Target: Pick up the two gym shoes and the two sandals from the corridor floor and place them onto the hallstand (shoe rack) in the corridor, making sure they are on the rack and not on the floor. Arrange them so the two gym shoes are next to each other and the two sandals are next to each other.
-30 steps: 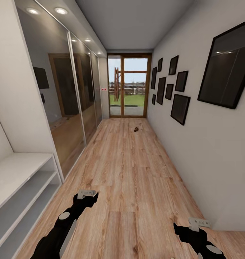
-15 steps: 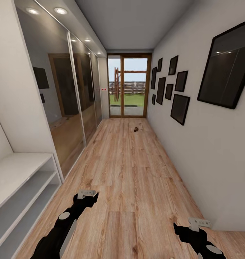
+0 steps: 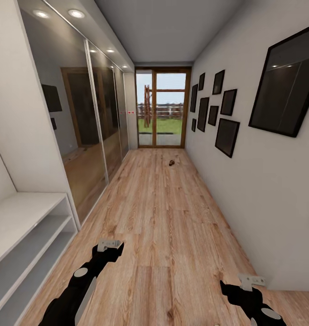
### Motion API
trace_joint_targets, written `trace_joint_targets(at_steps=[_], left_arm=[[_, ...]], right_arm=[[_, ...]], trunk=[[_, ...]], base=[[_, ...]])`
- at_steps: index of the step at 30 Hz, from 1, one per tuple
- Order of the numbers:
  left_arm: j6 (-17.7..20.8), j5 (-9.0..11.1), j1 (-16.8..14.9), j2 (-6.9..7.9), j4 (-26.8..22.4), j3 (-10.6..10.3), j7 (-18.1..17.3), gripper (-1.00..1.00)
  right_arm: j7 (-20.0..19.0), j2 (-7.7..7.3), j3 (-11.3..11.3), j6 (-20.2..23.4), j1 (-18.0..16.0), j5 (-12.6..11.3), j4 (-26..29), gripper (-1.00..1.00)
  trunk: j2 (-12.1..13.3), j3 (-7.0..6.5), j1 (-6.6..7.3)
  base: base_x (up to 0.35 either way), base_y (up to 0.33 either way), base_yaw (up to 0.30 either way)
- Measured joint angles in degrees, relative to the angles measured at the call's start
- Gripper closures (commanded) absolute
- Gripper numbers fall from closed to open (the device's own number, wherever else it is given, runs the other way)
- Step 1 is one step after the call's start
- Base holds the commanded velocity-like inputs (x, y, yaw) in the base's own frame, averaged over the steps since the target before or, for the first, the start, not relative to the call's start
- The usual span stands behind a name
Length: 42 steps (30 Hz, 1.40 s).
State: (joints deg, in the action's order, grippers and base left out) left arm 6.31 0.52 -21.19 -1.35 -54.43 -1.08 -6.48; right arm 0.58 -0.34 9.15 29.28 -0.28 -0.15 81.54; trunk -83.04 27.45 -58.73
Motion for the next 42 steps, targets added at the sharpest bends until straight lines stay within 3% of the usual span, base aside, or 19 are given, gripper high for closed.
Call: trace_joint_targets(at_steps=[4, 9, 15, 23, 42], left_arm=[[0.03, -0.02, -0.52, 0.00, 0.08, 0.03, 0.00, -1.00], [0.09, 0.03, -5.06, -0.03, 0.10, -0.01, 0.01, -1.00], [0.08, 0.10, -7.11, -0.03, 0.12, 0.01, 0.01, -1.00], [0.01, 0.11, -7.50, -0.01, 0.13, 0.01, 0.01, -1.00], [0.01, 0.03, -7.53, 0.05, 0.13, -0.12, 0.01, -1.00]], right_arm=[[0.04, -0.18, 0.06, 0.03, -1.19, -0.04, -0.17, -1.00], [-0.09, -0.17, 0.10, 1.30, -4.16, -0.23, -0.11, -1.00], [-0.33, -0.09, -0.13, 3.92, -4.90, -0.30, -0.12, -1.00], [-0.41, 0.00, -0.22, 4.54, -5.03, -0.06, -0.11, -1.00], [-0.42, 0.13, -0.27, 4.54, -5.04, -0.10, -0.23, -1.00]], trunk=[[0.00, 0.00, 0.00], [0.00, -0.01, 0.00], [0.00, 0.00, 0.00], [0.00, 0.00, 0.00], [-0.79, 0.35, -0.43]], base=[[0.000, 0.000, 0.000], [0.000, 0.000, 0.000], [0.000, 0.000, 0.000], [0.000, 0.000, -0.038], [0.000, 0.000, -0.255]])
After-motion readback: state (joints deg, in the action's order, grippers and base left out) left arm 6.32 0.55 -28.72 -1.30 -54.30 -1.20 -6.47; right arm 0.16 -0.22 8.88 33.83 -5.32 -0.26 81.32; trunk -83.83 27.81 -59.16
